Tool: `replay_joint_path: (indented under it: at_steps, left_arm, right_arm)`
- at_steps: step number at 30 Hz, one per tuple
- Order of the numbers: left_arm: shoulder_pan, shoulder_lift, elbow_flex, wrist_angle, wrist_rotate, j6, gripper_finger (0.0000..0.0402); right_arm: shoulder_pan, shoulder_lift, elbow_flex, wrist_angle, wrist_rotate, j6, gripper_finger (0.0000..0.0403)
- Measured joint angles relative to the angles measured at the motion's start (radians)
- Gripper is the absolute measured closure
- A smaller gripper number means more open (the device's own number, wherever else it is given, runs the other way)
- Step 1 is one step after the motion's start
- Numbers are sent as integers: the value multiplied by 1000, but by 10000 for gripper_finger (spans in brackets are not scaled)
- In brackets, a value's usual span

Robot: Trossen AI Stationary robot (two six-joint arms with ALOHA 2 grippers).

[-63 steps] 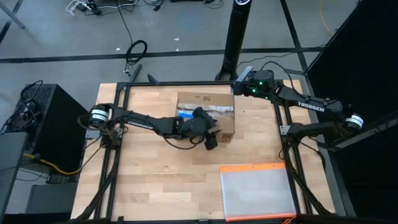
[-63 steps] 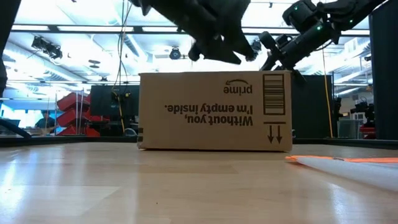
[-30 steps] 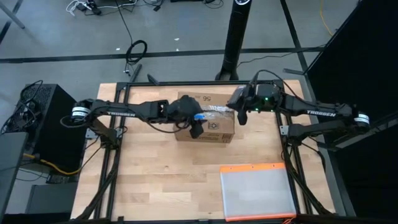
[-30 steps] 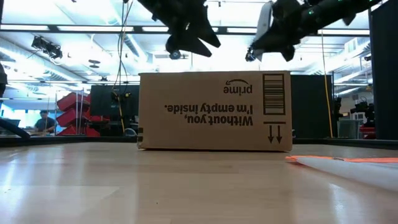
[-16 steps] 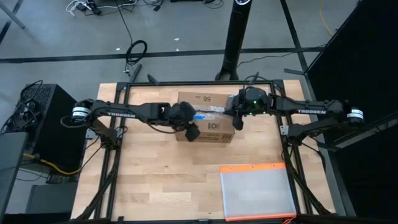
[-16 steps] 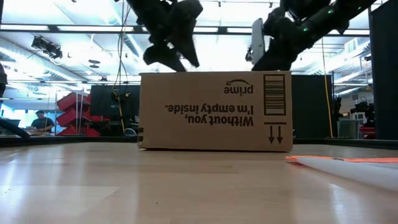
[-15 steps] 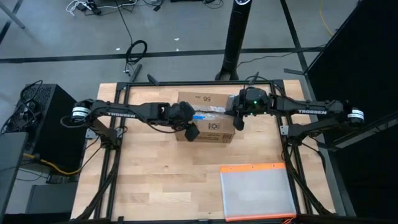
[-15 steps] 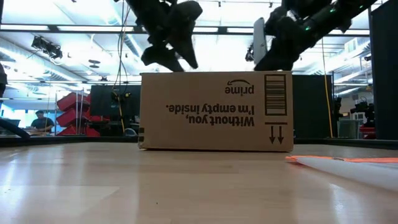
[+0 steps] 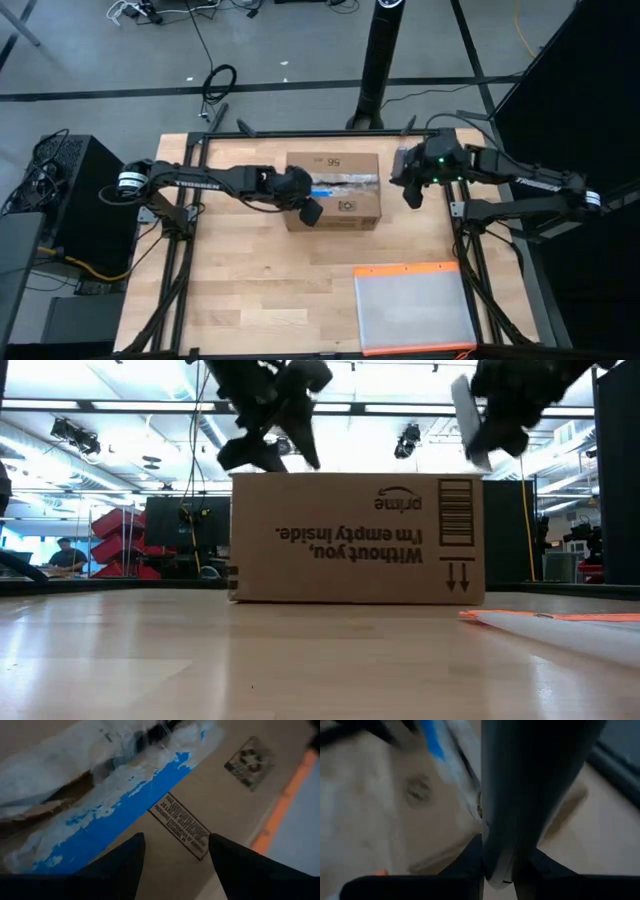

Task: Unpack boxes
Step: Open the cardboard box using the cutter

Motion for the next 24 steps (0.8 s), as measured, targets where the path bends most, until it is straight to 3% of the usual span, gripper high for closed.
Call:
replay_joint_path:
  at_steps: [10, 13, 24]
  left_arm:
    - [45, -10, 29, 15, -25, -52, 188]
    - [53, -11, 32, 37, -27, -50, 188]
    - [99, -11, 149, -6, -5, 192, 188]
  right_arm:
    - [-121, 124, -127, -267, -76, 210, 362]
    - [-162, 175, -185, -278, -87, 241, 362]
    - [-242, 263, -318, -248, -69, 352, 351]
